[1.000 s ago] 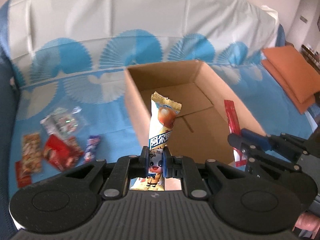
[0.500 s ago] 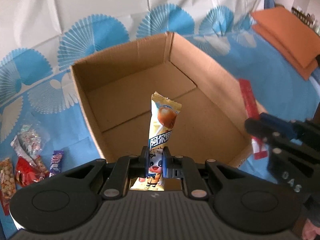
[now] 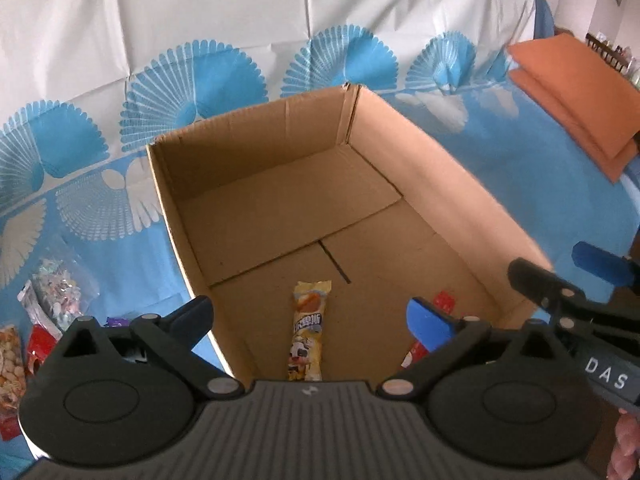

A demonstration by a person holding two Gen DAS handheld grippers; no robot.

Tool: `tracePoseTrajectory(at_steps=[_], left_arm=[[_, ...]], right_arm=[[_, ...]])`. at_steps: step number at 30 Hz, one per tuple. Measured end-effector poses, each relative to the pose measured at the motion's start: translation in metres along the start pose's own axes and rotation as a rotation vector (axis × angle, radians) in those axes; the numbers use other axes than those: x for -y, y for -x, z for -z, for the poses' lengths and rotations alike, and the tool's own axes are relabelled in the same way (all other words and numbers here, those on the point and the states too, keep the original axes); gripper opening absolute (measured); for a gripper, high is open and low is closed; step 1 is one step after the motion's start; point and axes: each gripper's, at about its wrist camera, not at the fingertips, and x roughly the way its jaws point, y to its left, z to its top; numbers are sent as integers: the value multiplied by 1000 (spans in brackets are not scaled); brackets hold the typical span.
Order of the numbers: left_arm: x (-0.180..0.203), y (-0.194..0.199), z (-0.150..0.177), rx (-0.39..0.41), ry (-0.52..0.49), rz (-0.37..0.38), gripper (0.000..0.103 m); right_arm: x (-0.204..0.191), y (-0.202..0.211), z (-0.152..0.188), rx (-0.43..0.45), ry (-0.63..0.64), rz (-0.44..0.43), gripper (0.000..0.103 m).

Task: Organize snacks
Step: 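Open the left tool over the box while the right tool releases the red stick, then move both tools back toward the remaining snacks on the sofa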

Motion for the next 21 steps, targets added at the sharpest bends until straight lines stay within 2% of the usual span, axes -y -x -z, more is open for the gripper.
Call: tracePoseTrajectory(at_steps=[2, 10, 14, 17, 21], left_arm=[[0, 6, 1, 17, -3, -7, 103], [-4, 40, 5, 87, -6, 1, 103], [-14, 62, 9, 162, 13, 12, 103], [-28, 84, 15, 248, 21, 26, 103], [-54, 113, 21, 307, 109, -24, 103]], right_arm=[[-1, 5, -1, 5, -3, 6, 82], [-11, 30, -6, 33, -3, 13, 84], [-20, 47, -9, 44, 9, -6, 85], [-30, 58, -9, 56, 29, -15, 86], [-48, 68, -11, 64, 53, -33, 86]])
